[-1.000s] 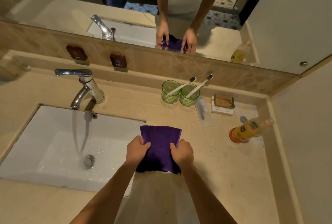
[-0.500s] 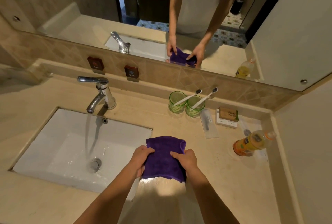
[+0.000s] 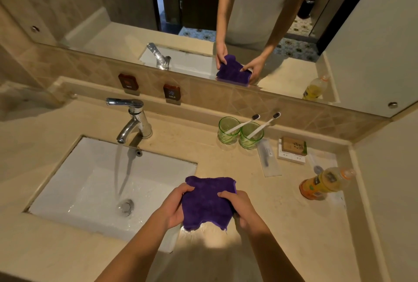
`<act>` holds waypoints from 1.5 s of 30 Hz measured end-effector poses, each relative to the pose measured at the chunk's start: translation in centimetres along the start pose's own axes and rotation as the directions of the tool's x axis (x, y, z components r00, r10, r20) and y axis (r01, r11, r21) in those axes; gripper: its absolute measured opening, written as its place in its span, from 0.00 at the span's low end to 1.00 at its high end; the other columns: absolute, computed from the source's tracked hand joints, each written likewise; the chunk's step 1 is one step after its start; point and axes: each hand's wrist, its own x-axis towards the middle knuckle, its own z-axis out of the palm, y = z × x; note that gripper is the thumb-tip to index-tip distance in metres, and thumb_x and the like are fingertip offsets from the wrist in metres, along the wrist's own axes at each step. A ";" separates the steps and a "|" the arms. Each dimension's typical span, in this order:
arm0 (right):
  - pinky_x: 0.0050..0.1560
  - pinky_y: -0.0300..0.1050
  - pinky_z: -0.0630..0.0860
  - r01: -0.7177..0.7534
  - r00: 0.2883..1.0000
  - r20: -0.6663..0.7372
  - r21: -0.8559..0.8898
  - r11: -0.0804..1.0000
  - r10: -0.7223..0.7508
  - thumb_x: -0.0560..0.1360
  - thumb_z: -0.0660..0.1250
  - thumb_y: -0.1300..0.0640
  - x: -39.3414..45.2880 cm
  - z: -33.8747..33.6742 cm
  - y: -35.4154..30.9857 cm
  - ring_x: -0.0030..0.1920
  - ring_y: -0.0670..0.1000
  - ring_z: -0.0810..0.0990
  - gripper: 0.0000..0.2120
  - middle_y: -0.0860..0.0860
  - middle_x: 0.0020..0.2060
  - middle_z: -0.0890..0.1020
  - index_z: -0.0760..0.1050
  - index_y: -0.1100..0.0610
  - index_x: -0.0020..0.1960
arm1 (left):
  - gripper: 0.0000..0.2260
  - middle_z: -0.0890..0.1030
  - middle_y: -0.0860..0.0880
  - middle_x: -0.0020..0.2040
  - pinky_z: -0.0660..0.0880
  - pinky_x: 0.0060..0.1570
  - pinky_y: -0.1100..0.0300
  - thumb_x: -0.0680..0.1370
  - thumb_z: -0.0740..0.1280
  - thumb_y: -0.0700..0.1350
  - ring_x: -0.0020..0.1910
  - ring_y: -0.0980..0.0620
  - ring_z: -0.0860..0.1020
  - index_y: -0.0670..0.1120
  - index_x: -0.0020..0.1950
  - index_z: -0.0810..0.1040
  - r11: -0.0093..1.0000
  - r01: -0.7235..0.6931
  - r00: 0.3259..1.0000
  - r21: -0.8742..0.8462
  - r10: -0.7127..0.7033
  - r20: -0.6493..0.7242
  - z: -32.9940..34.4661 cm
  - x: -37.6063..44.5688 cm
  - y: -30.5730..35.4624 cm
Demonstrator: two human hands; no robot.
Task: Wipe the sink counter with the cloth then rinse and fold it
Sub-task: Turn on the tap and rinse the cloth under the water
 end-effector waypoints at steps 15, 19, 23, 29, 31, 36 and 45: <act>0.66 0.62 0.76 -0.256 0.925 0.370 0.439 0.861 0.086 0.73 0.76 0.66 -3.0 2.5 -0.4 0.66 0.67 0.78 0.26 0.67 0.65 0.78 0.73 0.69 0.68 | 0.19 0.79 0.38 0.59 0.71 0.65 0.45 0.68 0.78 0.39 0.61 0.40 0.76 0.47 0.55 0.75 0.987 -0.159 0.985 0.001 0.159 0.069 -1.6 -4.5 2.5; 0.63 0.63 0.76 -0.355 0.899 0.405 0.450 0.820 0.166 0.74 0.74 0.68 -3.8 4.9 -0.6 0.69 0.66 0.75 0.31 0.66 0.69 0.75 0.68 0.63 0.75 | 0.08 0.81 0.39 0.54 0.75 0.58 0.46 0.71 0.74 0.38 0.57 0.41 0.78 0.45 0.48 0.78 0.984 -0.176 0.982 -0.035 0.178 0.058 -3.4 -5.9 4.0; 0.66 0.61 0.76 -0.263 0.915 0.399 0.461 0.847 0.067 0.77 0.70 0.68 -4.0 8.2 -0.8 0.66 0.65 0.78 0.24 0.67 0.66 0.78 0.72 0.66 0.71 | 0.06 0.81 0.41 0.48 0.75 0.49 0.50 0.75 0.69 0.37 0.50 0.44 0.79 0.45 0.40 0.77 0.982 -0.187 0.982 -0.030 0.188 0.028 -6.1 -7.1 6.3; 0.69 0.64 0.72 -0.016 0.968 0.242 0.323 0.946 -0.066 0.82 0.65 0.60 -3.5 15.7 -1.2 0.63 0.62 0.81 0.15 0.63 0.62 0.82 0.74 0.60 0.68 | 0.05 0.81 0.41 0.48 0.76 0.50 0.50 0.76 0.70 0.38 0.49 0.45 0.80 0.45 0.43 0.76 0.979 -0.201 0.979 -0.022 0.201 0.015 -11.2 -9.1 10.3; 0.68 0.64 0.74 0.047 0.977 0.192 0.241 0.969 -0.095 0.83 0.63 0.59 -2.7 18.4 -1.1 0.62 0.62 0.82 0.14 0.61 0.60 0.83 0.75 0.59 0.68 | 0.03 0.82 0.39 0.52 0.79 0.51 0.49 0.77 0.69 0.39 0.52 0.43 0.81 0.44 0.49 0.77 0.977 -0.210 0.978 -0.025 0.210 0.005 -13.2 -9.4 11.5; 0.57 0.56 0.82 -0.036 0.993 0.115 0.236 0.971 0.009 0.84 0.61 0.61 -1.0 24.1 -1.5 0.58 0.61 0.84 0.11 0.61 0.55 0.85 0.78 0.60 0.64 | 0.17 0.80 0.36 0.62 0.82 0.50 0.48 0.75 0.69 0.42 0.58 0.40 0.81 0.41 0.63 0.75 0.975 -0.223 0.966 -0.001 0.220 -0.135 -18.5 -9.3 14.6; 0.45 0.52 0.85 -0.211 0.974 -0.054 0.118 0.970 0.219 0.85 0.59 0.62 4.5 30.5 -1.5 0.52 0.60 0.85 0.12 0.62 0.51 0.85 0.77 0.66 0.61 | 0.21 0.83 0.37 0.58 0.79 0.58 0.43 0.73 0.71 0.46 0.57 0.38 0.82 0.43 0.65 0.76 0.911 -0.204 0.959 0.358 0.259 -0.113 -22.4 -8.4 20.1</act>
